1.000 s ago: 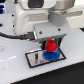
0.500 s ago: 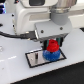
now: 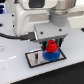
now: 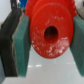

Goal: Insert the blue gear onto the right peg, followed by the red gear

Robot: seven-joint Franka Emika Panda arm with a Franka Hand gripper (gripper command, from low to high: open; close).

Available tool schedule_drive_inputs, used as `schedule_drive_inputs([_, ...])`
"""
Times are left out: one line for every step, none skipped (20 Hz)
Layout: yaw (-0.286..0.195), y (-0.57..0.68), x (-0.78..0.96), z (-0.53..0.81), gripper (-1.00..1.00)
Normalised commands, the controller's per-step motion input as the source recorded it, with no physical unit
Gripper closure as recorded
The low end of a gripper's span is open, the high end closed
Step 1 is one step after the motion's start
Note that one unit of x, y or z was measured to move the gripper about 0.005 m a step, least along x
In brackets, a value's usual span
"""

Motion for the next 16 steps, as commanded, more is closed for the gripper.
schedule_drive_inputs([0.000,0.21,0.36,0.35,1.00])
schedule_drive_inputs([0.000,0.27,0.36,0.38,1.00])
schedule_drive_inputs([0.000,0.24,0.44,0.38,1.00])
schedule_drive_inputs([0.000,0.23,0.41,0.34,1.00])
schedule_drive_inputs([0.000,0.28,0.33,0.34,1.00])
schedule_drive_inputs([0.000,0.24,0.32,0.26,1.00])
schedule_drive_inputs([0.000,0.00,0.02,0.00,1.00])
schedule_drive_inputs([0.000,0.05,0.16,0.00,1.00])
schedule_drive_inputs([0.000,0.17,0.25,0.19,1.00])
schedule_drive_inputs([0.000,0.17,0.38,0.29,1.00])
schedule_drive_inputs([0.000,0.21,0.41,0.35,1.00])
schedule_drive_inputs([0.000,0.21,0.39,0.33,1.00])
schedule_drive_inputs([0.000,0.18,0.27,0.30,1.00])
schedule_drive_inputs([0.000,0.00,0.07,0.08,1.00])
schedule_drive_inputs([0.000,0.01,0.17,0.23,1.00])
schedule_drive_inputs([0.000,-0.05,0.10,0.27,1.00])
